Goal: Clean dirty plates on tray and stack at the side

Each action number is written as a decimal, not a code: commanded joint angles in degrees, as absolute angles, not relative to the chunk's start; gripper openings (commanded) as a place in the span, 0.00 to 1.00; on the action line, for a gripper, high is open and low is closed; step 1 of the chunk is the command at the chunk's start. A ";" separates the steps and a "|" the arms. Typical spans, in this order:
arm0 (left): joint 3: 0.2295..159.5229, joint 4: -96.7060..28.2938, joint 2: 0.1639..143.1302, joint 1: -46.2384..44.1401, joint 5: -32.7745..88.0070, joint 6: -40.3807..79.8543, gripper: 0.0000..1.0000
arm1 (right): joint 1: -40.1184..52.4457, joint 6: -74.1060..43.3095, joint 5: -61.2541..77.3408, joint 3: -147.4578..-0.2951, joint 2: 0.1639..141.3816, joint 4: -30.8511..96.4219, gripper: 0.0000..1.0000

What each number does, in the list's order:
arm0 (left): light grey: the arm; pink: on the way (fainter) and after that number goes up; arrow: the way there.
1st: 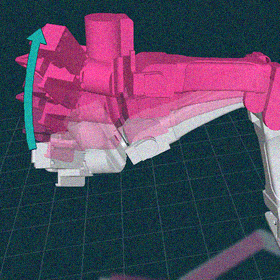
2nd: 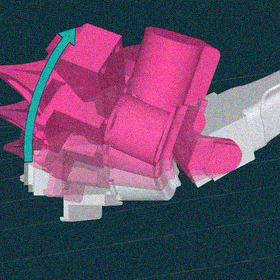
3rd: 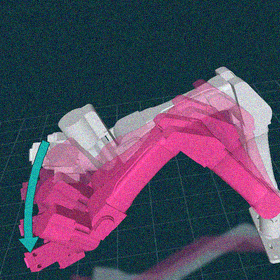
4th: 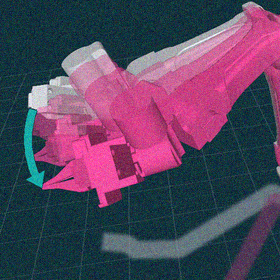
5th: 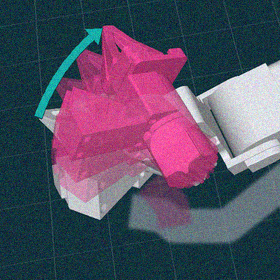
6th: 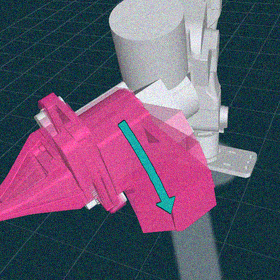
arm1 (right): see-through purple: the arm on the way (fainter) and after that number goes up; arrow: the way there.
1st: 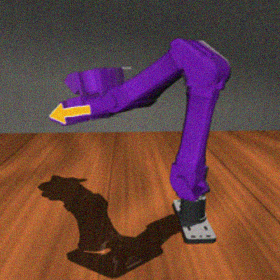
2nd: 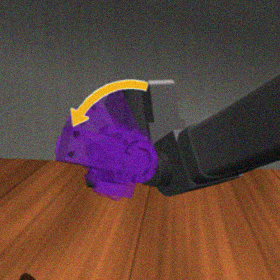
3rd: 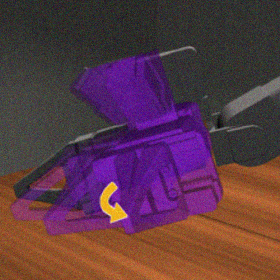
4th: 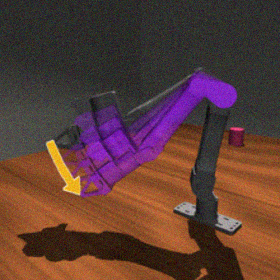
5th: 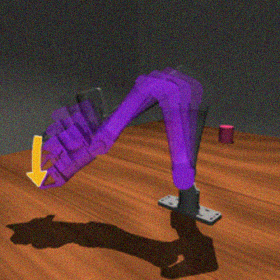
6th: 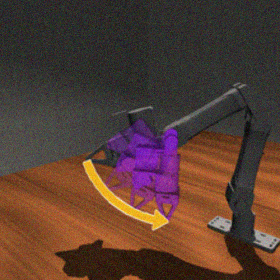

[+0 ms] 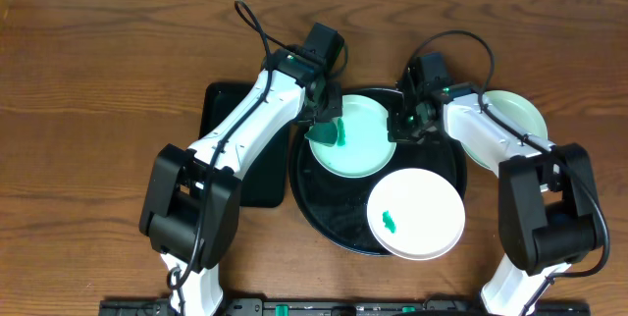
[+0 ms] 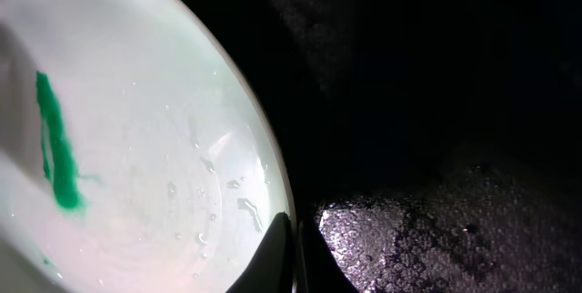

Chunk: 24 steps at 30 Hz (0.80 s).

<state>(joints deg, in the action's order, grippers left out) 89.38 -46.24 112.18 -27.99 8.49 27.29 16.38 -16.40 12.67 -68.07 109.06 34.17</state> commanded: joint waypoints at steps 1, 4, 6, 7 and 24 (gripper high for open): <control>89.10 -45.95 112.42 -28.25 8.38 28.45 0.07 | 18.46 -17.37 13.80 -67.70 109.32 34.30 0.01; 89.10 -45.93 112.42 -28.60 8.38 28.47 0.07 | 19.31 -17.37 13.78 -67.70 109.32 34.28 0.01; 89.10 -45.93 112.44 -28.86 8.38 28.47 0.08 | 19.84 -17.37 13.76 -67.70 109.32 34.24 0.01; 89.10 -45.93 112.44 -29.02 8.36 28.47 0.08 | 20.05 -17.37 13.74 -67.70 109.32 34.24 0.01; 89.08 -48.34 115.00 -29.50 8.36 33.34 0.07 | 20.21 -17.34 12.19 -67.70 109.32 34.02 0.01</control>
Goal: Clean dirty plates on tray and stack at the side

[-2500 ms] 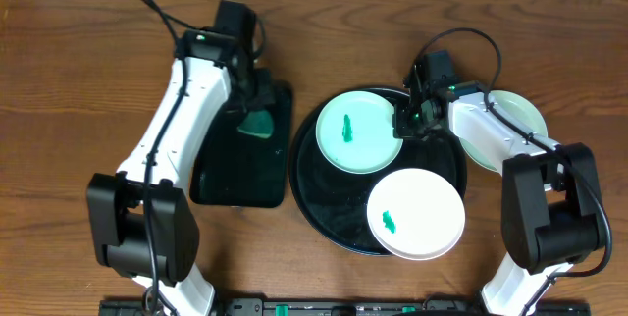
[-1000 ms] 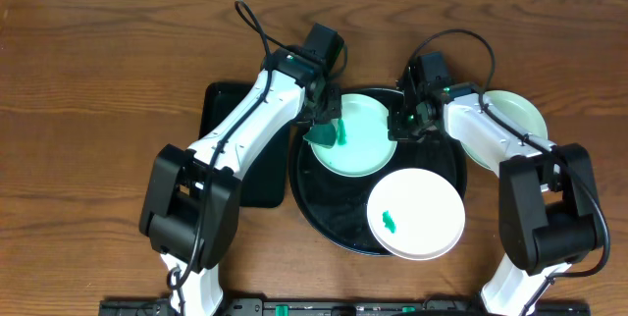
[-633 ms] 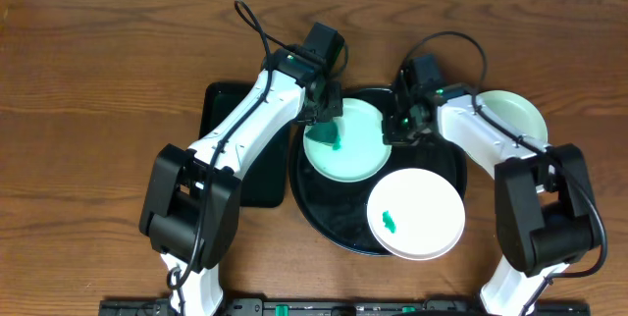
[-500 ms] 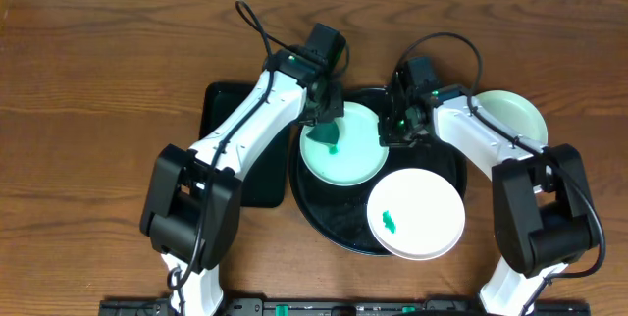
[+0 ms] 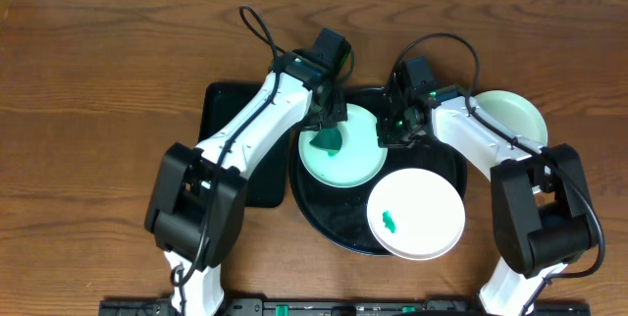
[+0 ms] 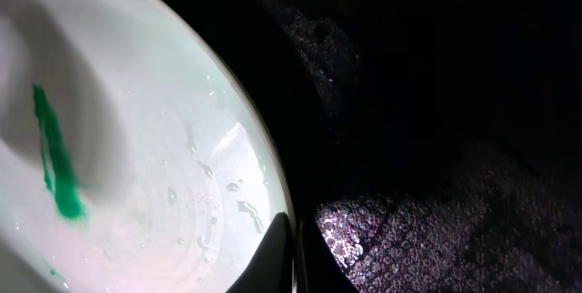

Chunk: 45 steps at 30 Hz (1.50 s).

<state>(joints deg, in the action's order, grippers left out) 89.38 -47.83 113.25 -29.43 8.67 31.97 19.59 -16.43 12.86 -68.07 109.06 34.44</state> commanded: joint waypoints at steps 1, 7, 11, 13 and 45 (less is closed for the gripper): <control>89.08 -48.36 115.44 -29.50 8.36 33.34 0.08 | 20.21 -17.34 11.77 -67.70 109.32 33.93 0.03; 89.06 -48.34 116.86 -29.50 8.36 33.32 0.07 | 20.21 -17.32 11.38 -67.70 109.32 33.41 0.16; 89.06 -48.38 116.86 -29.50 8.36 33.32 0.07 | 20.21 -17.30 11.35 -67.70 109.32 32.97 0.17; 89.06 -48.75 116.86 -29.50 8.36 33.34 0.07 | 20.21 -17.30 10.37 -67.70 109.32 32.93 0.16; 84.18 -44.18 116.88 -29.67 6.85 33.36 0.07 | 20.36 -17.32 9.06 -67.70 109.51 32.58 0.01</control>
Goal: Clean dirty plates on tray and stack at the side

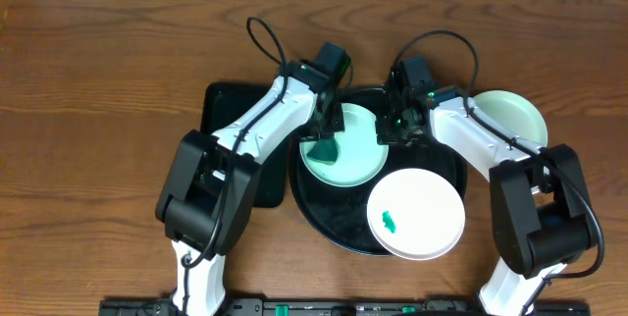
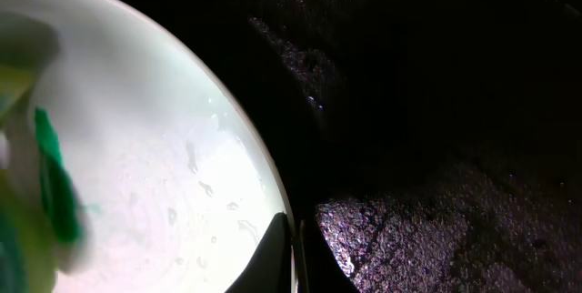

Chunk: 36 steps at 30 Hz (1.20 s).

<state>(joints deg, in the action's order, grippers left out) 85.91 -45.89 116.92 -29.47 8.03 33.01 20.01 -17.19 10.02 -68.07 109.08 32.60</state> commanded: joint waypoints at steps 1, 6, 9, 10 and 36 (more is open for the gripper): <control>83.81 -43.68 116.88 -29.71 6.87 33.39 0.07 | 20.36 -17.32 9.06 -67.70 109.54 32.58 0.01; 81.87 -41.21 116.90 -30.30 6.85 34.24 0.07 | 20.45 -17.32 9.08 -67.70 109.56 32.64 0.01; 80.71 -39.53 116.92 -30.83 6.85 34.39 0.07 | 21.08 -17.28 9.04 -67.70 109.80 32.58 0.01; 80.38 -38.92 116.95 -31.00 6.85 34.39 0.08 | 21.26 -17.21 9.06 -67.70 109.84 32.56 0.01; 80.51 -32.64 117.32 -33.32 18.26 35.88 0.07 | 21.85 -17.10 8.82 -67.70 109.86 32.56 0.01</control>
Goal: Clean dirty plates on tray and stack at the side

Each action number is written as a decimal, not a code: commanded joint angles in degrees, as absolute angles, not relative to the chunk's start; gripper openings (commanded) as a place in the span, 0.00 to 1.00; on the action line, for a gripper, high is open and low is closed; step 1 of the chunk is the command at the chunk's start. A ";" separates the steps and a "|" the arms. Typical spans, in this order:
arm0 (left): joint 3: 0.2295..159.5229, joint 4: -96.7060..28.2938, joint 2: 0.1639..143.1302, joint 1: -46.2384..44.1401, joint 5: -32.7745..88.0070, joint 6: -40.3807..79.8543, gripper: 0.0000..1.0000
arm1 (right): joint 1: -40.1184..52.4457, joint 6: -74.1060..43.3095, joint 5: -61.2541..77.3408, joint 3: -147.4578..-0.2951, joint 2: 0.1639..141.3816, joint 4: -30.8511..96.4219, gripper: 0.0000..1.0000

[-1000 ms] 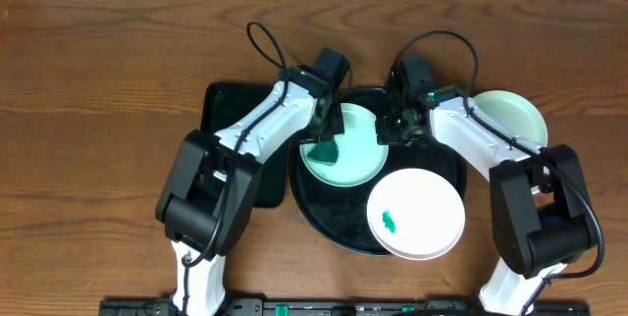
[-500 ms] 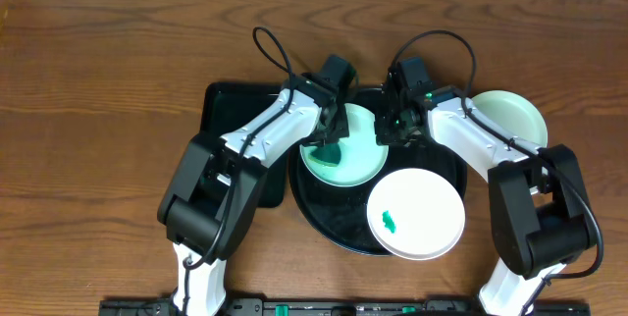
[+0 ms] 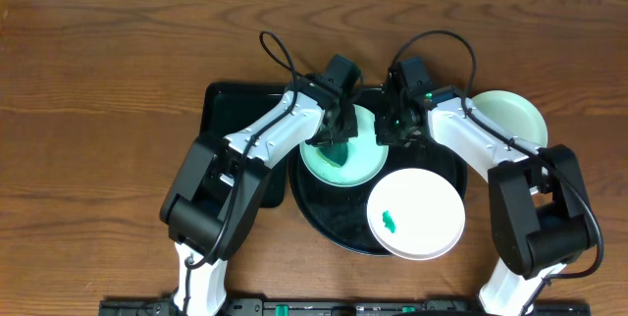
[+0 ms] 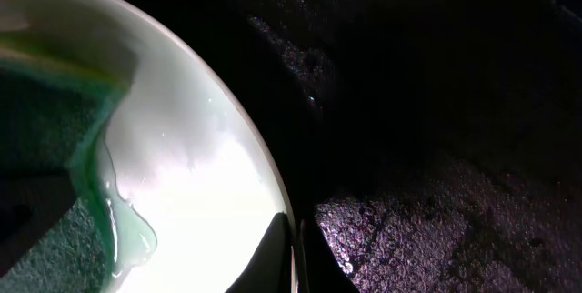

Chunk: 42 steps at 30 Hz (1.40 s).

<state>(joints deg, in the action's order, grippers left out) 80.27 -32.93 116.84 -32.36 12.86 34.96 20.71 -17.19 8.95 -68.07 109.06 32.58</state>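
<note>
A mint-green plate [image 3: 361, 164] [image 4: 200, 193] lies at the back of the round black tray [image 3: 329, 220] [image 4: 436, 102]. My right gripper [image 3: 392, 131] [image 4: 296, 252] is shut on the plate's right rim. My left gripper [image 3: 339, 137] is shut on a green sponge [image 3: 332, 151] [image 4: 45, 138] and presses it onto the plate. A wet green smear [image 4: 127, 234] trails from the sponge. A white plate [image 3: 427, 198] with a green stain [image 3: 390, 222] sits at the tray's front right.
A pale green plate [image 3: 515, 115] rests on the wooden table right of the tray, behind my right arm. A black rectangular mat [image 3: 231, 120] lies left of the tray, partly under my left arm.
The sponge has moved right across the mint plate and now covers the spot where the green streak was, leaving a wet green smear. My right gripper still holds the rim in the same place.
At first my right gripper pinched the mint plate's rim, with a green streak on the plate and the sponge at its left edge. The plate then sat slightly further left. Later the sponge reached the streak, and now it lies over it.
</note>
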 commanded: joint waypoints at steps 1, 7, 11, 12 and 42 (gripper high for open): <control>80.64 -32.60 116.46 -32.99 18.46 35.90 0.07 | 21.85 -17.10 8.82 -67.70 109.86 32.56 0.01; 81.03 -32.45 107.66 -30.33 19.51 36.95 0.07 | 21.85 -17.10 8.82 -67.70 109.86 32.56 0.01; 81.03 -32.45 101.21 -28.82 18.68 36.73 0.07 | 21.85 -17.10 8.82 -67.70 109.86 32.56 0.01; 81.03 -32.47 99.79 -28.42 17.69 36.73 0.08 | 21.85 -17.10 8.82 -67.70 109.86 32.56 0.01; 77.84 -37.52 116.60 -29.50 7.44 36.53 0.07 | 21.80 -17.10 8.82 -67.70 109.86 32.53 0.01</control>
